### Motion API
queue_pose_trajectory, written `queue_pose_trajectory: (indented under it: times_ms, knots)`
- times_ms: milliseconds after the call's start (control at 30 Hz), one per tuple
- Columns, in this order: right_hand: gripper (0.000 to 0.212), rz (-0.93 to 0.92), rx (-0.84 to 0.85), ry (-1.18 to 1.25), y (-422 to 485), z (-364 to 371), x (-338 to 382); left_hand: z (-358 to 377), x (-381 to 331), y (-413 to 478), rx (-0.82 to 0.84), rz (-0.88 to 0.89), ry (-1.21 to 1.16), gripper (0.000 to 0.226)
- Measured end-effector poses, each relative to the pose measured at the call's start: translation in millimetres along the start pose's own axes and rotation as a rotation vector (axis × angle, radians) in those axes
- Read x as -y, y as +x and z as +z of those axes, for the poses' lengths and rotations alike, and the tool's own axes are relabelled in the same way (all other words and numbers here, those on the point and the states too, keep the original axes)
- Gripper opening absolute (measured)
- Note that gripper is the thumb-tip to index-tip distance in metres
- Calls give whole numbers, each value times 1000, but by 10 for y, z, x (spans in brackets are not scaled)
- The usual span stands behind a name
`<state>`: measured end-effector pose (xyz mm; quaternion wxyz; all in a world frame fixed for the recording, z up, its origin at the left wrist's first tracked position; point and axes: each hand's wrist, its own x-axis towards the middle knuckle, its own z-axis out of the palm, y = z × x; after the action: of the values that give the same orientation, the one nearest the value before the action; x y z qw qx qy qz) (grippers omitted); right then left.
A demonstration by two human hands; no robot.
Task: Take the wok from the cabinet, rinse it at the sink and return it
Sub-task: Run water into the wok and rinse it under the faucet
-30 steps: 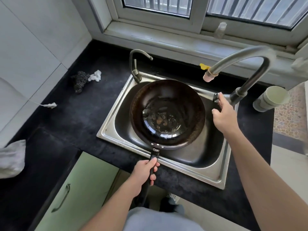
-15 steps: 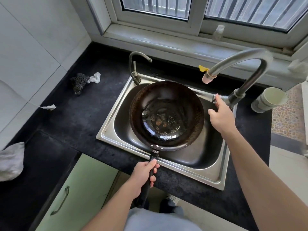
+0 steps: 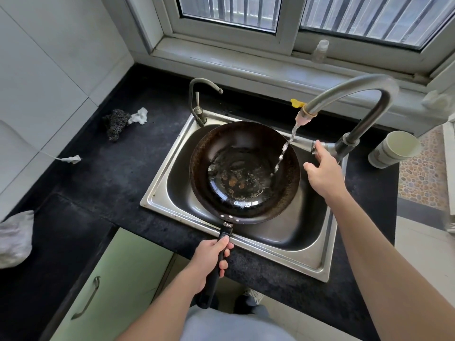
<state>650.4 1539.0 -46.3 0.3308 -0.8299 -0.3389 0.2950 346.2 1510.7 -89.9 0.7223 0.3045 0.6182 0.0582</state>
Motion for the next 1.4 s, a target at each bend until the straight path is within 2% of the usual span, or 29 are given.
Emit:
queue_pose_trajectory:
  times_ms: [400,533,633,833,1067,1233,1300,1400]
  knots:
    - [74,-24,18,-26,-51,27,-86,-7,-14,1,14,-25,-2,31]
    - [74,16,13,21,-388,111,-160,-53,-57,-15,83,-39,-17,29]
    - [67,71,2,88,-830,227,-172,-118,-108,1,163,-61,-49,24]
    - [36,135,-193,101,-1808,747,-104,-196,-207,93,314,-114,-54,17]
    - [17,334,-41,167,-2394,1406,5,-291,-177,234,375,-109,-60,20]
    - [28,489,168,89,-2445,1684,70,-354,-174,286,404,-133,-26,22]
    - [29,517,218,215,-2384,1777,149,-365,-178,296,419,-149,-6,22]
    - [18,635,198,639,-2284,1894,284,-389,-204,294,444,-158,86,24]
